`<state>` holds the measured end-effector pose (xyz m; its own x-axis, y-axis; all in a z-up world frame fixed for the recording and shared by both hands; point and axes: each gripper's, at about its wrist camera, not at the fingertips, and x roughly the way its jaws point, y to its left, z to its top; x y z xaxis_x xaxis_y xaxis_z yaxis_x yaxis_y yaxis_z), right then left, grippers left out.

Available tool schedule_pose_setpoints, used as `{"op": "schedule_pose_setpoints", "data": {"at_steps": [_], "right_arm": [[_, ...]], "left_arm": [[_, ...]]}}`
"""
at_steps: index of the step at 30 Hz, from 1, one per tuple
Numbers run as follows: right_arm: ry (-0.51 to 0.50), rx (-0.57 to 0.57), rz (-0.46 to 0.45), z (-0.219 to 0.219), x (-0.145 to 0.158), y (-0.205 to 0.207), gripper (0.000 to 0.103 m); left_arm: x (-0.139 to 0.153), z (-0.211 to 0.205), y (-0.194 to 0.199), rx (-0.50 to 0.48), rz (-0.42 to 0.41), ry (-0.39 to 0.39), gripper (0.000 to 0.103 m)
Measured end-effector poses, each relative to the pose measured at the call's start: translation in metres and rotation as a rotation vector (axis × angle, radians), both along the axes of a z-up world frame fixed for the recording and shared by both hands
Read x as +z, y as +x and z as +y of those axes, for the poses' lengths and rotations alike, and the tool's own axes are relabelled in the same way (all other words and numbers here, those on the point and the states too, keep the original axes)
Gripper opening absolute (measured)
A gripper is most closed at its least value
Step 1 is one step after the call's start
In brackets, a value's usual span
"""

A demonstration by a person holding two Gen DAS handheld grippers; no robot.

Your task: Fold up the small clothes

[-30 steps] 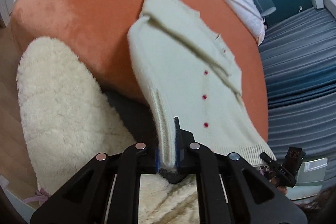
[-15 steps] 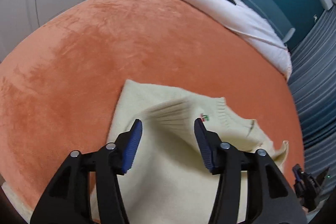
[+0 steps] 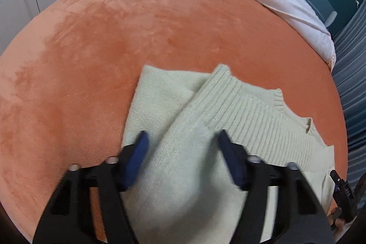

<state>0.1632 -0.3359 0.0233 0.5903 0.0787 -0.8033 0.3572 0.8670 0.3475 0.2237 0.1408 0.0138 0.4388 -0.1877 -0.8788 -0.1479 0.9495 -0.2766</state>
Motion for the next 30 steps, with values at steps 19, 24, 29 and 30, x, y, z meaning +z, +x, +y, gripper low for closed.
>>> {"op": "schedule_pose_setpoints", "data": {"at_steps": [19, 24, 29, 30], "right_arm": [[-0.018, -0.056, -0.002, -0.027, 0.013, -0.019, 0.019], [-0.184, 0.032, -0.102, 0.029, 0.069, -0.043, 0.025], [-0.122, 0.323, -0.022, 0.139, 0.044, -0.057, 0.024], [-0.136, 0.373, 0.002, 0.159, 0.037, -0.061, 0.024]], "left_arm": [[0.019, 0.000, 0.019, -0.017, -0.046, 0.101, 0.012], [0.065, -0.034, -0.028, -0.047, -0.167, 0.167, 0.035], [0.055, -0.094, -0.079, -0.174, -0.121, 0.112, 0.042], [0.049, -0.102, -0.086, -0.189, -0.097, 0.108, 0.042]]}}
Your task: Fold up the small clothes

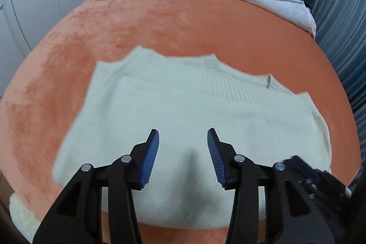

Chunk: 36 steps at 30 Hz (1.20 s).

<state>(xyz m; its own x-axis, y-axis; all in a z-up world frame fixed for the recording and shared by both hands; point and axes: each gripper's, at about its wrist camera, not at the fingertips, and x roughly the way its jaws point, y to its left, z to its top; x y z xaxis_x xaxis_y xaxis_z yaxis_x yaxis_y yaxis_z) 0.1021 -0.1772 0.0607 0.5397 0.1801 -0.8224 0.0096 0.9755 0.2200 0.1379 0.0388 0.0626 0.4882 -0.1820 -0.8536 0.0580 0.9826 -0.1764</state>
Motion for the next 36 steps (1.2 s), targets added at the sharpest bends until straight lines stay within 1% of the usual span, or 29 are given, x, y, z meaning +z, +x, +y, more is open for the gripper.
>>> {"op": "schedule_pose_setpoints", "data": {"at_steps": [2, 4, 5, 7, 9, 13, 14, 18, 21, 26, 36], "right_arm": [[-0.031, 0.042, 0.034, 0.026, -0.009, -0.005, 0.026], [-0.078, 0.037, 0.054, 0.032, -0.012, -0.011, 0.026], [-0.075, 0.038, 0.076, 0.029, -0.012, -0.013, 0.026], [-0.034, 0.023, 0.114, 0.024, -0.014, -0.014, 0.025], [-0.011, 0.007, 0.131, 0.016, -0.016, -0.019, 0.022], [-0.011, -0.015, 0.147, 0.015, -0.019, -0.024, 0.022], [-0.010, -0.021, 0.151, 0.024, -0.022, -0.013, 0.022], [-0.026, -0.032, 0.160, 0.022, -0.025, -0.013, 0.021], [-0.039, -0.045, 0.167, 0.019, -0.025, -0.015, 0.021], [-0.050, -0.084, 0.175, 0.004, -0.028, -0.017, 0.018], [-0.065, -0.143, 0.191, -0.028, -0.031, -0.025, 0.014]], "left_arm": [[-0.014, -0.004, -0.013, 0.009, 0.052, 0.017, 0.042], [-0.023, 0.004, -0.021, 0.038, 0.073, 0.020, 0.042], [-0.025, 0.009, -0.025, 0.050, 0.074, 0.025, 0.042], [-0.028, 0.018, -0.030, 0.062, 0.073, 0.043, 0.042], [-0.032, 0.026, -0.032, 0.077, 0.071, 0.062, 0.042], [-0.038, 0.032, -0.036, 0.075, 0.073, 0.087, 0.043], [-0.039, 0.033, -0.038, 0.074, 0.071, 0.091, 0.043], [-0.043, 0.031, -0.040, 0.063, 0.061, 0.124, 0.043], [-0.044, 0.030, -0.039, 0.060, 0.061, 0.133, 0.043], [-0.045, 0.031, -0.039, 0.061, 0.062, 0.128, 0.044], [-0.047, 0.030, -0.039, 0.058, 0.059, 0.146, 0.044]]}}
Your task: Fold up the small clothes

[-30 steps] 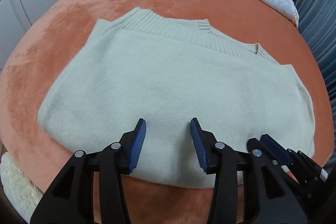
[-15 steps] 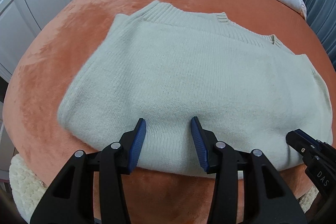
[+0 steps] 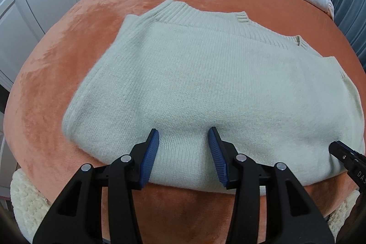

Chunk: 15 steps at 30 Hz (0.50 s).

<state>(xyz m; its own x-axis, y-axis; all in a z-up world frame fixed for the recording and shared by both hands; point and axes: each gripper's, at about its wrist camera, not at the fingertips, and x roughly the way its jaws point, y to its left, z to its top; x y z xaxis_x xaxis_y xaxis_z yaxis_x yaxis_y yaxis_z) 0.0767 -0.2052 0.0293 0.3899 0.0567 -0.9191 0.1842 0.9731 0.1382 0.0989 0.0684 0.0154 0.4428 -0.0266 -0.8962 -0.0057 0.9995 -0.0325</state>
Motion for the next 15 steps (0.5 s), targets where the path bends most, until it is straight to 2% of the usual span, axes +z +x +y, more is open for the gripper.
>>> {"op": "schedule_pose_setpoints", "data": {"at_steps": [15], "right_arm": [[-0.011, -0.029, 0.002, -0.027, -0.002, -0.008, 0.011]], "left_arm": [[-0.001, -0.001, 0.001, 0.000, 0.003, 0.001, 0.045]]}}
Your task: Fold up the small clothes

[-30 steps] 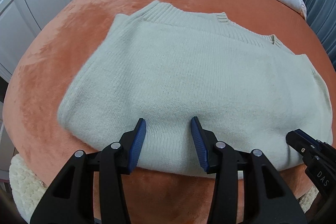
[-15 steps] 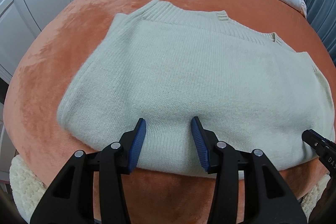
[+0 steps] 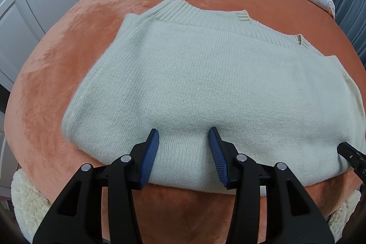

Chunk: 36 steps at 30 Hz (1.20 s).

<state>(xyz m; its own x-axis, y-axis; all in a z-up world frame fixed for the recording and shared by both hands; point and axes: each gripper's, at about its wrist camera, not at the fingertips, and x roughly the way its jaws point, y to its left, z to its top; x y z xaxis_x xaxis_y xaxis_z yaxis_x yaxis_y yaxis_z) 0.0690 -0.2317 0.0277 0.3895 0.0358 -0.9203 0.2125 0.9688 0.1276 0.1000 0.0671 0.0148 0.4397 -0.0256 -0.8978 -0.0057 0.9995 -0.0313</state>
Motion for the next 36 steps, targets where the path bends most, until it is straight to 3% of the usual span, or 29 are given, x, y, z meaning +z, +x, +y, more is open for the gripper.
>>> {"op": "schedule_pose_setpoints", "data": {"at_steps": [7, 16, 22, 23, 25, 26, 28, 32, 33, 34, 35, 36], "right_arm": [[0.018, -0.033, 0.002, -0.025, -0.002, -0.006, 0.000], [-0.037, -0.046, -0.009, -0.053, -0.002, -0.019, 0.000], [0.014, -0.110, -0.028, -0.085, 0.012, -0.035, 0.000], [-0.015, -0.129, -0.040, -0.086, 0.022, -0.036, 0.016], [-0.145, -0.176, -0.090, -0.086, 0.045, -0.027, 0.035], [-0.152, -0.166, -0.128, -0.086, 0.054, -0.017, 0.045], [-0.120, -0.141, -0.167, -0.089, 0.062, 0.013, 0.058], [-0.070, -0.110, -0.133, -0.093, 0.036, 0.084, 0.061], [-0.050, -0.113, -0.106, -0.094, 0.025, 0.098, 0.061], [-0.037, -0.124, -0.072, -0.094, 0.013, 0.111, 0.061], [-0.040, -0.140, -0.044, -0.091, 0.005, 0.121, 0.056], [-0.032, -0.148, -0.029, -0.090, -0.002, 0.127, 0.045]], "left_arm": [[0.000, -0.001, 0.000, 0.001, 0.000, 0.002, 0.045], [0.000, 0.011, -0.003, 0.002, 0.013, -0.026, 0.044], [0.024, 0.050, -0.004, 0.054, 0.000, -0.072, 0.043], [0.032, 0.058, 0.001, 0.074, -0.023, -0.057, 0.045], [0.049, 0.070, 0.022, 0.092, -0.072, -0.040, 0.053], [0.054, 0.073, 0.037, 0.097, -0.082, -0.045, 0.055], [0.058, 0.074, 0.072, 0.089, -0.087, -0.078, 0.071], [0.034, 0.058, 0.132, 0.038, -0.037, -0.084, 0.077], [0.023, 0.054, 0.142, 0.033, -0.003, -0.080, 0.076], [0.013, 0.051, 0.150, 0.039, 0.027, -0.073, 0.064], [0.005, 0.050, 0.156, 0.034, 0.052, -0.083, 0.052], [0.000, 0.048, 0.158, 0.035, 0.068, -0.096, 0.039]]}}
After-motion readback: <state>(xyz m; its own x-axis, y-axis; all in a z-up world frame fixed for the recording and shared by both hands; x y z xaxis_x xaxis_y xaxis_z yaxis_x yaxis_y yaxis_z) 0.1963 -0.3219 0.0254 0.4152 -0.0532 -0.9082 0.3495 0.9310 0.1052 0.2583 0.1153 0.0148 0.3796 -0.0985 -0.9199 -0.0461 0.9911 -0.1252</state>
